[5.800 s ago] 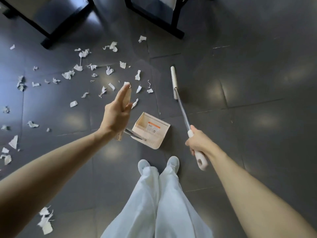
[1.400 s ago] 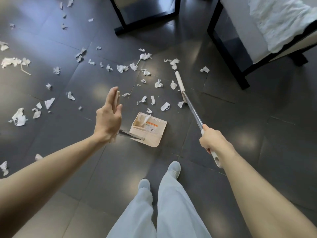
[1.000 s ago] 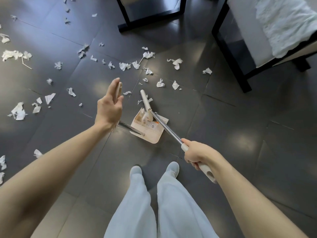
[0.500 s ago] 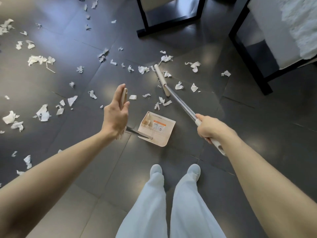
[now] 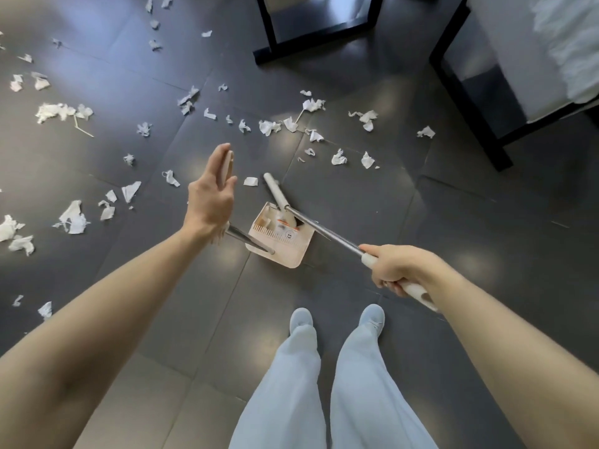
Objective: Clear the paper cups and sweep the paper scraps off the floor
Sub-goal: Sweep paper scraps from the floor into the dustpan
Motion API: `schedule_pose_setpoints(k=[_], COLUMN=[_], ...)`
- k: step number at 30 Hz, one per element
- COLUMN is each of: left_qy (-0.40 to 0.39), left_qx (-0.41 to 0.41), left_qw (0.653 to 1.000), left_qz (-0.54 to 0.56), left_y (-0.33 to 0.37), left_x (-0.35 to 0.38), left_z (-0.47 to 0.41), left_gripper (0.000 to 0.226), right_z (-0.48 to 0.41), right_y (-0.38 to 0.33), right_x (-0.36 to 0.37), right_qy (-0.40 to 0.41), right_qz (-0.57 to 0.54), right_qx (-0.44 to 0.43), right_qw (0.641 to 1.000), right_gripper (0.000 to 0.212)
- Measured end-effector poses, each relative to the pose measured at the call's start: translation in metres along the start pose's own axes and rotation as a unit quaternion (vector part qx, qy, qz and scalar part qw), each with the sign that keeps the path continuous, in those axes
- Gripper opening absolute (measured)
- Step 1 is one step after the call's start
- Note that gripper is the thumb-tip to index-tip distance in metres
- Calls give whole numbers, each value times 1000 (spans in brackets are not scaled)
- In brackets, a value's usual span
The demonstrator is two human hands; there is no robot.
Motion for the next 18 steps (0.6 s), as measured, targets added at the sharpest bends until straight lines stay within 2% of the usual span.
schedule_pose_setpoints(k=[4, 9, 13, 18], left_qy=[-12, -48, -96, -149], left_qx=[3, 43, 79, 123], left_qw=[1000, 998, 992, 981], left_qz=[-8, -12, -17, -35], left_y=[-5, 6, 23, 41], left_x=[-7, -1, 13, 42], left_z=[3, 15, 31, 47], left_gripper=[54, 55, 54, 54], right_z=[23, 45, 51, 53], right_y=[27, 39, 64, 103], right_x=[-10, -5, 6, 23], right_qy=[13, 84, 128, 186], right_qz=[-144, -173, -220, -132], right_qx=[11, 5, 42, 109], right_qw=[989, 981, 966, 968], right_gripper=[84, 83, 81, 76])
Point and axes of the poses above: each hand's wrist, its own z-axis away from the middle knuckle, its own x-axis out of the palm, y = z × x, the point moved 3 cm from there along -z, towards the middle knuckle, and after that the axes turned 2 degrees about -x, right-handed, at the moved point
